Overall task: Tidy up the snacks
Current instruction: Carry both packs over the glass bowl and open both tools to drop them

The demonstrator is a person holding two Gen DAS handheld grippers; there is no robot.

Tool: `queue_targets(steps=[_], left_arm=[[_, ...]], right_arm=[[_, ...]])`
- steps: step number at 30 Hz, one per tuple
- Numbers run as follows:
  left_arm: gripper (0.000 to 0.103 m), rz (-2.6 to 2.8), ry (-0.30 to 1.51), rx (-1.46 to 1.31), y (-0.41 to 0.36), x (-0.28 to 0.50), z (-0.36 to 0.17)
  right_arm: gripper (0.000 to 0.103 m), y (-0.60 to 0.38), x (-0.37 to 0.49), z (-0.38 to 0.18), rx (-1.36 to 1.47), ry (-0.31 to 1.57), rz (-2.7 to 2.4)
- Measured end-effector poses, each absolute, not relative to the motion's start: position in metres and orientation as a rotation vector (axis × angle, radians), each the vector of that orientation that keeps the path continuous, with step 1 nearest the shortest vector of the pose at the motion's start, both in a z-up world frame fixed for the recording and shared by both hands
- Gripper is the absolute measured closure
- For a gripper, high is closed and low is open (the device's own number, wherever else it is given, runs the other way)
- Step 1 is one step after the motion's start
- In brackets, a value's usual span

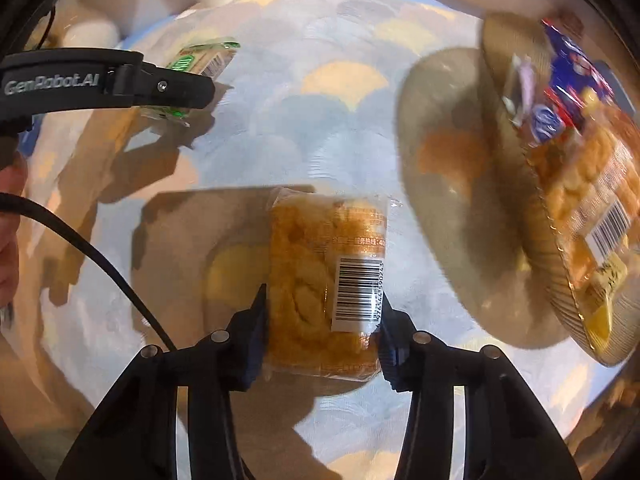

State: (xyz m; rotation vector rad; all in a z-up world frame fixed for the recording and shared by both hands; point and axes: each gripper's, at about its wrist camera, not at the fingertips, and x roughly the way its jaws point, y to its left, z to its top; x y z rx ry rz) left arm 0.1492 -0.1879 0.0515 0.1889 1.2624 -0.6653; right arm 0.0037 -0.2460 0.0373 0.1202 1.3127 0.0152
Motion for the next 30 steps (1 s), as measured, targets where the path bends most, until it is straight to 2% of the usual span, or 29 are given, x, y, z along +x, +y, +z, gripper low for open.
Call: queue_targets(steps=[7, 13, 22, 30], left_arm=[[0.059, -0.602, 1.260, 0.144, -0.169, 0.129, 0.070], [0.059, -0.610, 1.187, 0.085, -0.172, 0.118, 0.110], [0.059, -0.739, 1.095, 0.066, -0.249, 0.104, 0.166], [0.059, -0.843, 1.089, 0.083, -0.334, 0.098, 0.188]], right_arm=[[0.059, -0.247, -0.008, 0.062, 0.336, 1.277, 0.268], [0.059, -0.297, -0.014, 0.102, 0.452, 1.202, 0.326], [0.059, -0.415, -0.037, 0.159, 0.482, 1.044, 0.199], [0.059, -0.518, -0.045, 0.178, 0.507, 0.932, -0.001]])
